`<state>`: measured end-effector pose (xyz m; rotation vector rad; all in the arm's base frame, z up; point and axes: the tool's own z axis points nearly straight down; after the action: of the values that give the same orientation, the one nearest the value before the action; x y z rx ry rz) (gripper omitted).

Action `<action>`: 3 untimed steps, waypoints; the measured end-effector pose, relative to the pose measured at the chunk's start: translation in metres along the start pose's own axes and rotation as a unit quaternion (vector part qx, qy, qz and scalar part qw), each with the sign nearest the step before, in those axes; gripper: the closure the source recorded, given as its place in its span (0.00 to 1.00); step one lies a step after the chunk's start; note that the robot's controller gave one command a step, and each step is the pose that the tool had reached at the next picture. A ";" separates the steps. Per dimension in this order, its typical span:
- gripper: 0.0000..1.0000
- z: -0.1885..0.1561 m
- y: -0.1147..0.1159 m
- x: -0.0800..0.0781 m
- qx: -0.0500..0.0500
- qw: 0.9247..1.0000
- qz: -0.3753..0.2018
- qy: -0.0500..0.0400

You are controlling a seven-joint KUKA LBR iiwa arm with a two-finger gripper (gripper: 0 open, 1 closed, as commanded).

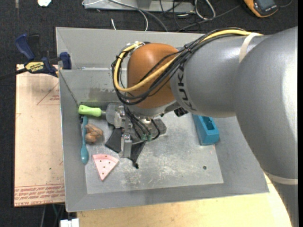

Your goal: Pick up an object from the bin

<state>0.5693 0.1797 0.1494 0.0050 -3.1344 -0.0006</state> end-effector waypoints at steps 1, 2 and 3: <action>0.00 -0.005 -0.001 -0.002 -0.001 1.000 0.002 -0.004; 0.00 0.052 -0.072 -0.013 -0.001 1.000 -0.012 -0.005; 0.00 0.044 -0.028 -0.021 -0.003 0.999 0.047 -0.007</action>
Offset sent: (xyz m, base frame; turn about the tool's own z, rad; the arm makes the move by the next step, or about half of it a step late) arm 0.0159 -0.1080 -0.0794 -0.0325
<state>0.5902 0.1519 0.1051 -0.1438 -3.1443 -0.0085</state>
